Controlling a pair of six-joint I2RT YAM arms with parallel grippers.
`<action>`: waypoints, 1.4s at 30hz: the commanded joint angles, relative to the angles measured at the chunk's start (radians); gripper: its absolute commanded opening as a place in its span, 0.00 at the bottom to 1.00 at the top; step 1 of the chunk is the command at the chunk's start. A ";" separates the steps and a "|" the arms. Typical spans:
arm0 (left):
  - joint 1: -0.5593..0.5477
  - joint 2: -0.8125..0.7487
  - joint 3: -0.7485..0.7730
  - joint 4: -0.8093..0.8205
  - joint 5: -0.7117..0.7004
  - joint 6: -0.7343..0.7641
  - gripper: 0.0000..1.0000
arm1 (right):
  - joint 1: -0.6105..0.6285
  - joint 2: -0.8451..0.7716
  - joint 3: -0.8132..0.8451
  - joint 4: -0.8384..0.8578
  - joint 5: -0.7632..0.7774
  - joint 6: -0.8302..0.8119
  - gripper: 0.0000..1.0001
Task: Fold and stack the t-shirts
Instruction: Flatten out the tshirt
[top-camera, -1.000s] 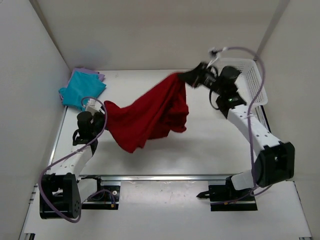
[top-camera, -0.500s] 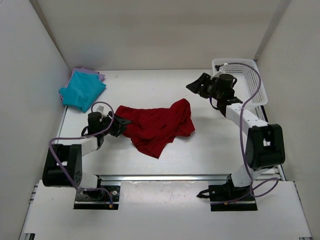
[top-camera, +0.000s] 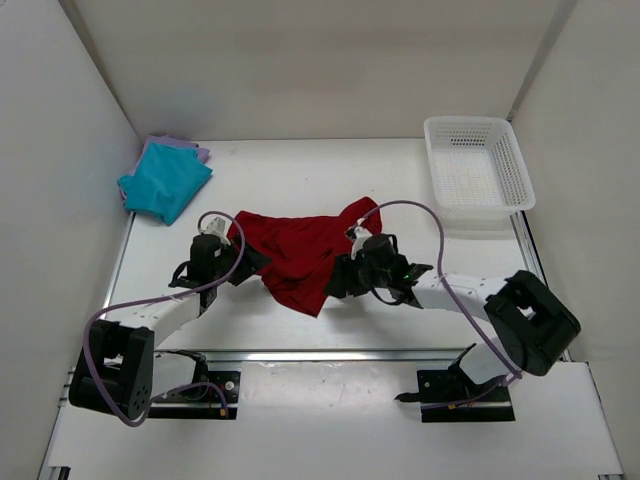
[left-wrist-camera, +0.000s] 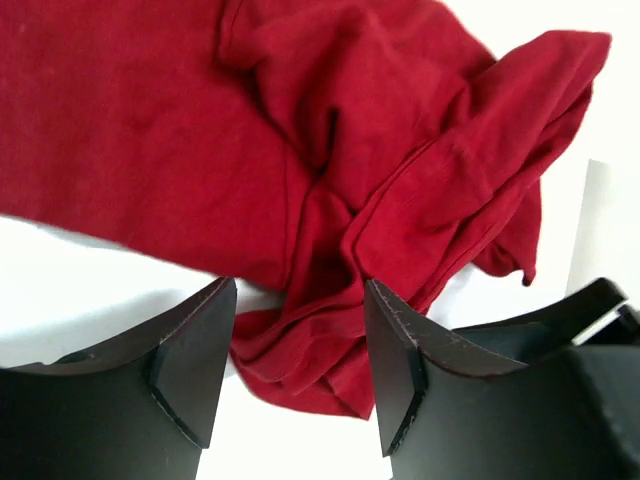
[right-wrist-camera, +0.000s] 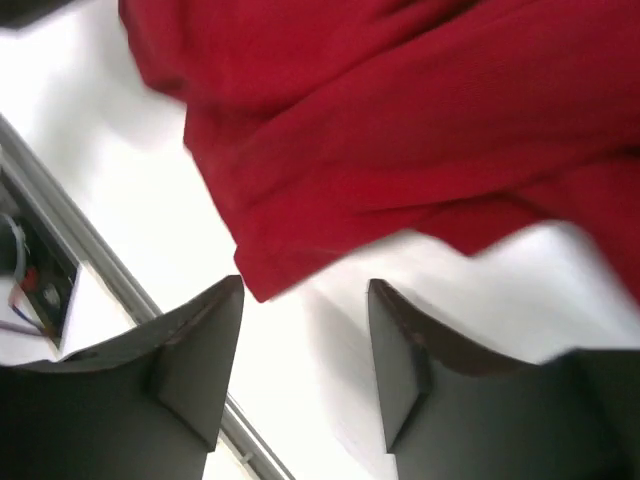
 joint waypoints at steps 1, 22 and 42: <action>-0.015 -0.010 0.001 0.002 0.016 0.023 0.64 | 0.043 0.079 0.011 0.092 0.029 -0.009 0.52; -0.398 -0.039 0.087 -0.188 -0.357 0.139 0.55 | -0.357 -0.352 -0.262 0.067 -0.074 -0.007 0.35; -0.430 0.080 0.138 -0.150 -0.175 0.259 0.50 | -0.366 -0.399 -0.331 0.107 -0.108 0.023 0.34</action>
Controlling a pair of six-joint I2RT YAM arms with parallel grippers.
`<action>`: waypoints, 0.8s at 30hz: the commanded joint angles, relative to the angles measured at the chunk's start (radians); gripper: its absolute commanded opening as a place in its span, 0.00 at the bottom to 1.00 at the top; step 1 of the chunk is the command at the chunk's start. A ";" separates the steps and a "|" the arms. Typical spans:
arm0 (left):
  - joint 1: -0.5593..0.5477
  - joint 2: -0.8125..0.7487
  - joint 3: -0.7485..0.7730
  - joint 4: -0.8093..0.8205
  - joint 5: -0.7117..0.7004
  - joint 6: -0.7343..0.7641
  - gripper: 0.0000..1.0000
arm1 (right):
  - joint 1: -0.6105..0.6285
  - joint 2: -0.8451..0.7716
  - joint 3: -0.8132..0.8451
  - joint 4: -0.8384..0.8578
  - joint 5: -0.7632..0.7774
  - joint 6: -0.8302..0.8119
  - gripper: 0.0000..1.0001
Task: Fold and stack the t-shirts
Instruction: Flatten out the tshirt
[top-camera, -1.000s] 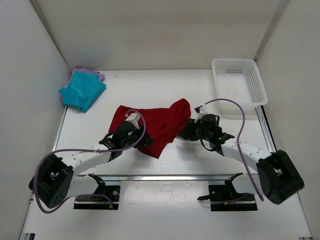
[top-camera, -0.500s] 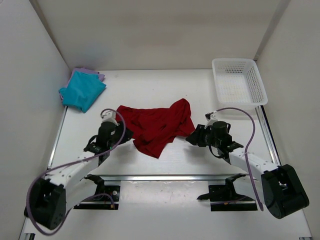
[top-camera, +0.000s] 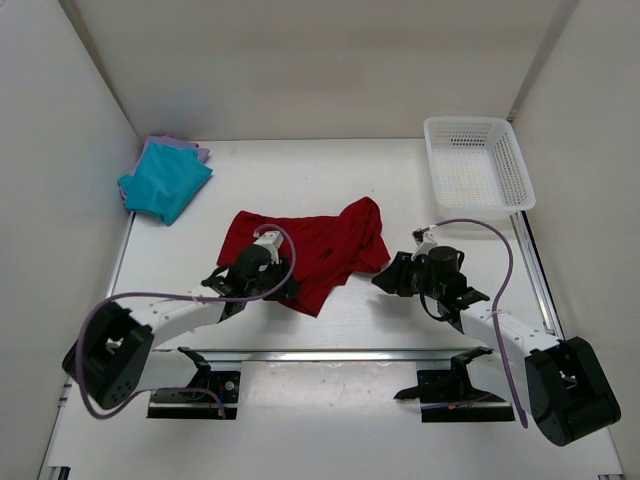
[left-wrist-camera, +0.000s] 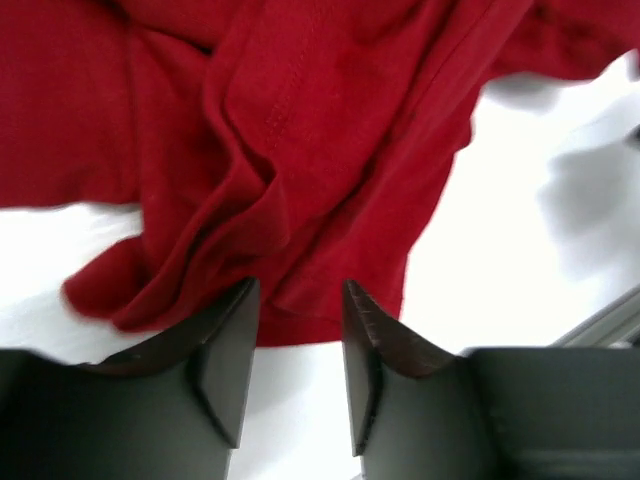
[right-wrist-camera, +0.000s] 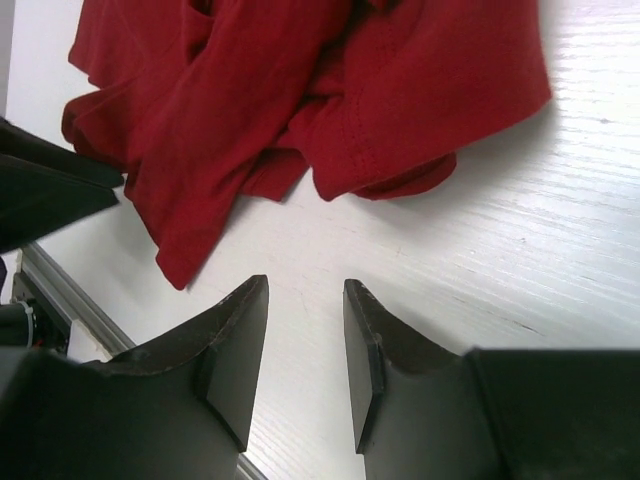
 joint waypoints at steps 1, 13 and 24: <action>-0.009 0.079 0.079 -0.006 0.015 0.055 0.53 | -0.023 -0.029 -0.020 0.047 -0.014 0.013 0.34; -0.021 0.144 0.076 0.060 0.043 0.020 0.47 | -0.038 -0.020 -0.038 0.073 -0.028 0.010 0.35; -0.044 0.125 0.049 0.093 0.058 0.000 0.47 | -0.029 0.013 -0.041 0.093 -0.043 0.016 0.35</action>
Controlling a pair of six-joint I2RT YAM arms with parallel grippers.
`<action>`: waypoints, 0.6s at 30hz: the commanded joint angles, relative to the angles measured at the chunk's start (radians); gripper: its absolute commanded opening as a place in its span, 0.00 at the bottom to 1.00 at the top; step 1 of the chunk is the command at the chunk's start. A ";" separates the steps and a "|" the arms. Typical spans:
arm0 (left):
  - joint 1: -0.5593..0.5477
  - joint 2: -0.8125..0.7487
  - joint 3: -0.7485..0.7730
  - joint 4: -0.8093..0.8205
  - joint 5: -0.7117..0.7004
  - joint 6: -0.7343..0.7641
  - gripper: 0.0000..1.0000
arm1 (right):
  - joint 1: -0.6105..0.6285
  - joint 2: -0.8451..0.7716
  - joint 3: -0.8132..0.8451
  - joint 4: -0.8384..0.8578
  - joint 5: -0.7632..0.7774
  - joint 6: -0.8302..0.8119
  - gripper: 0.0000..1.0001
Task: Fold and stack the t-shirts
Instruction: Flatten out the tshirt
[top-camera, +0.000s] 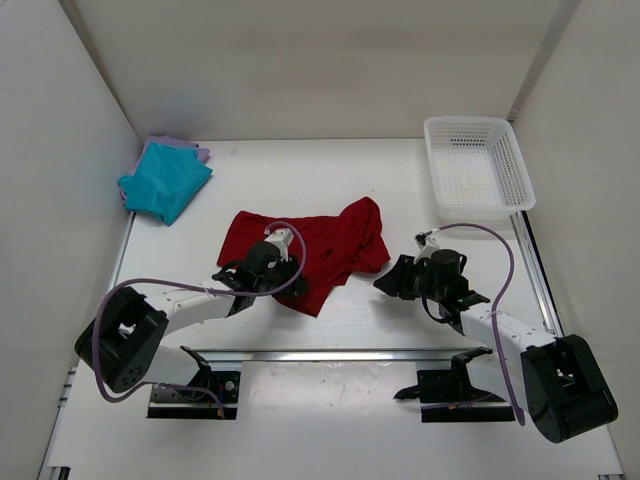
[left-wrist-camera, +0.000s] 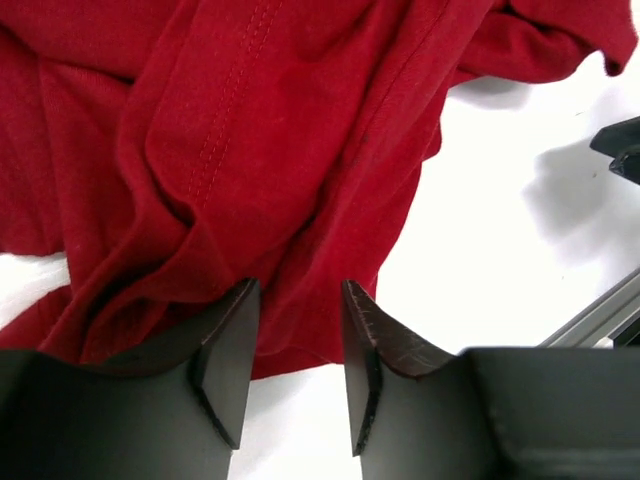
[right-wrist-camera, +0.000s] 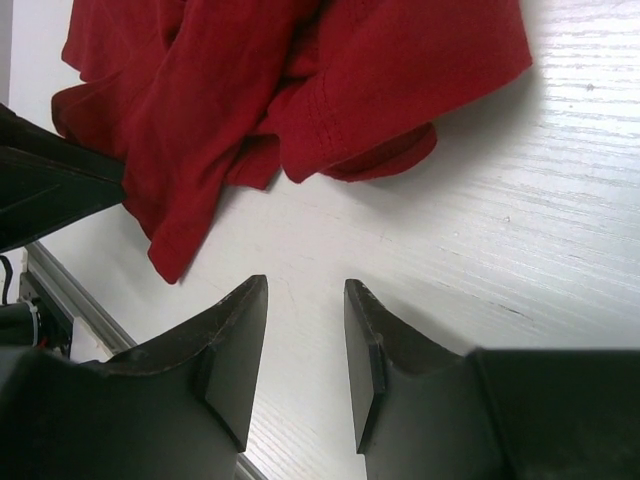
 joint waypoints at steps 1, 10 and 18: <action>-0.011 -0.005 -0.017 0.040 0.031 -0.011 0.44 | -0.001 -0.001 -0.002 0.060 -0.001 -0.002 0.35; -0.011 0.024 -0.011 0.039 0.037 -0.012 0.48 | -0.024 -0.006 -0.005 0.067 -0.027 0.006 0.35; 0.005 -0.008 0.049 -0.028 0.011 -0.013 0.04 | -0.117 0.088 0.076 0.078 0.029 0.007 0.42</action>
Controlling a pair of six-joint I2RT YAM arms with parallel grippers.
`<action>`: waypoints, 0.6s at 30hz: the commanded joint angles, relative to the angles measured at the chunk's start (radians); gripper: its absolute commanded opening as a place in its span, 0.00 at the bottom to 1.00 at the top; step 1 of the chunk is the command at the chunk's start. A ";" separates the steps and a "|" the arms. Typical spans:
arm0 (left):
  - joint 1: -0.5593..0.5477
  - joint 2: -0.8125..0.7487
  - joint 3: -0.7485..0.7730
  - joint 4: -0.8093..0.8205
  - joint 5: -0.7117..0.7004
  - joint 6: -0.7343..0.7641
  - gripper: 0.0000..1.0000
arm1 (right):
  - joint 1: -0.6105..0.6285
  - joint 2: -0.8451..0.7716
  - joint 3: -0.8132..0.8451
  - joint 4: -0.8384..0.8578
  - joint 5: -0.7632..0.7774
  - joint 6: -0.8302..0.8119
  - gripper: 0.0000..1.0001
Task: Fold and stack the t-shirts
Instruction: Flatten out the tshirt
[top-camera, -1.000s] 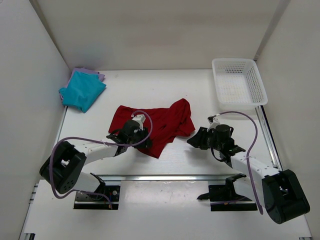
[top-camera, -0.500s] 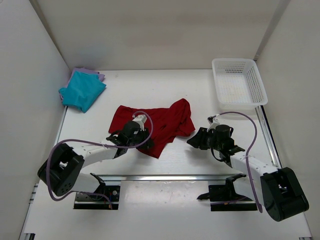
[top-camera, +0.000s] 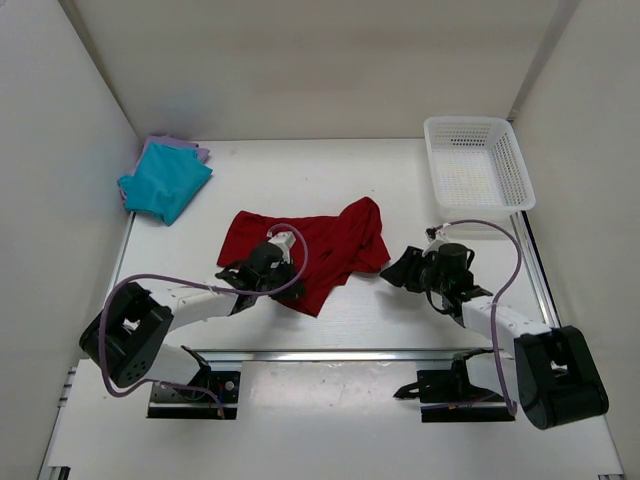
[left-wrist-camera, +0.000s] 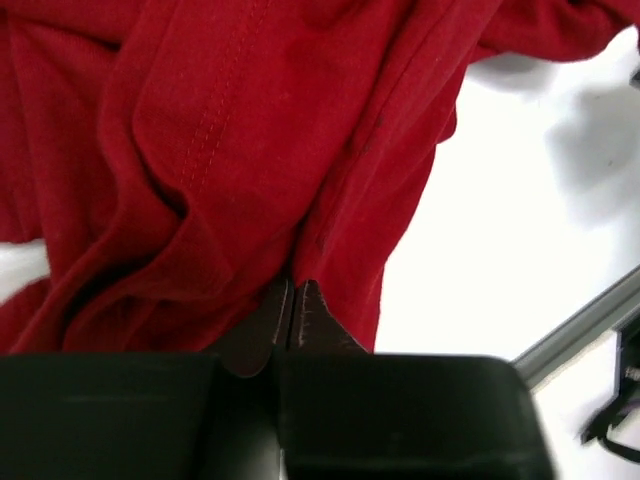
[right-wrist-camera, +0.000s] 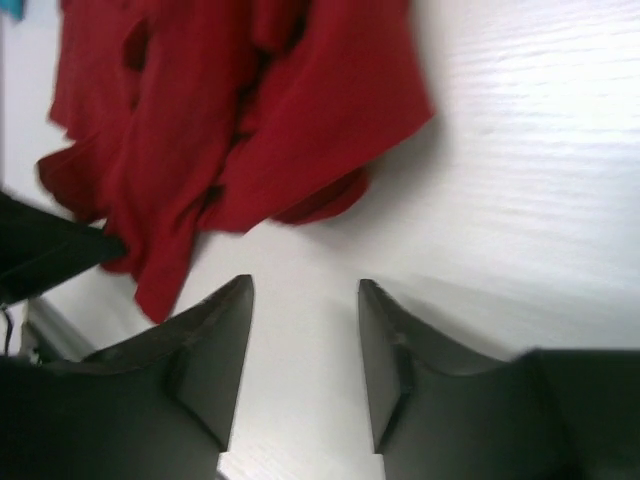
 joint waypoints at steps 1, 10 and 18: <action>0.021 -0.067 0.092 -0.071 -0.001 0.007 0.00 | -0.050 0.071 0.094 0.045 0.056 -0.010 0.46; 0.271 -0.327 0.183 -0.350 0.094 0.111 0.00 | -0.113 0.342 0.283 0.110 0.064 0.022 0.58; 0.592 -0.476 0.226 -0.542 0.019 0.214 0.00 | -0.070 0.521 0.415 0.112 -0.041 0.025 0.60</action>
